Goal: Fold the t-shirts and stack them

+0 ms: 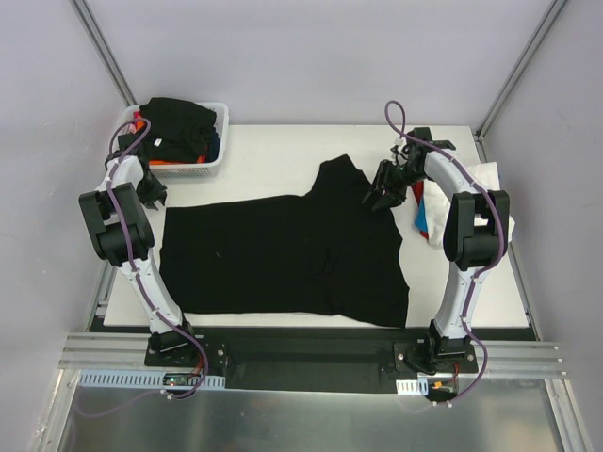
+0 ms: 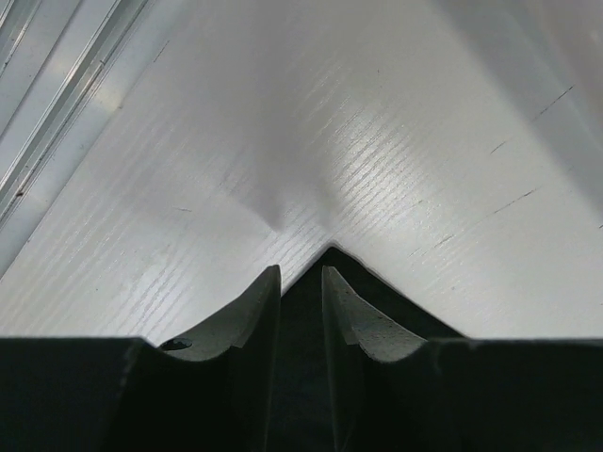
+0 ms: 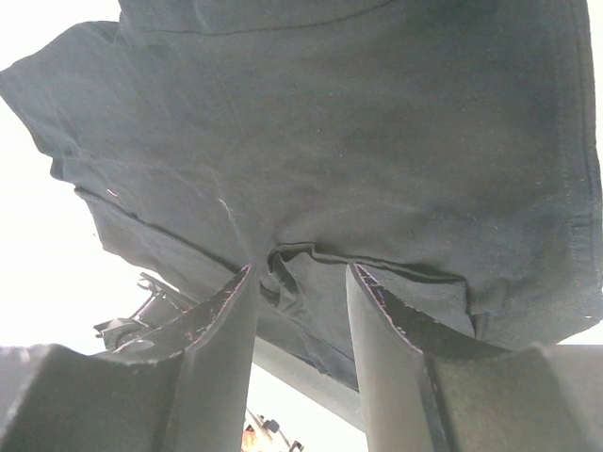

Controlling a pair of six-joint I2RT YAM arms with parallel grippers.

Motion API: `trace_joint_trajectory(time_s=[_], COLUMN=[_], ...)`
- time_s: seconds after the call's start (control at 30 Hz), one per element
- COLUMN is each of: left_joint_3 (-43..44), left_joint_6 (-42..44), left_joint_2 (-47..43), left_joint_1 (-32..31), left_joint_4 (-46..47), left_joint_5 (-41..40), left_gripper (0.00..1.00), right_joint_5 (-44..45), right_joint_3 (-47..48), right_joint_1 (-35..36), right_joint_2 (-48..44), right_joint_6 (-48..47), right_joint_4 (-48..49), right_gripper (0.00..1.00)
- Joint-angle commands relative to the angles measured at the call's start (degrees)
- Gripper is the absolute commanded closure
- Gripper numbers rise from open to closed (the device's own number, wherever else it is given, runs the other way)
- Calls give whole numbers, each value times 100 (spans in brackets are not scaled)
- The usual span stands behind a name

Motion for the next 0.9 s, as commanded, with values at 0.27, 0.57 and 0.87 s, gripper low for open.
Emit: trace_joint_trajectory(time_s=[0.27, 0.57, 0.87], left_joint_3=[104, 236, 236], left_joint_6=[143, 143, 125], left_joint_2=[447, 615, 633], left_joint_1=[46, 55, 55], left_joint_4=[-206, -215, -215], left_joint_5=[875, 1033, 1165], left_gripper=[76, 75, 98], right_joint_5=[131, 228, 184], right_joint_3=[-21, -267, -232], right_joint_1=[42, 42, 60], right_joint_2=[-403, -553, -500], right_joint_6=[-4, -4, 93], right_joint_4=[0, 62, 115], right_gripper=[55, 55, 55])
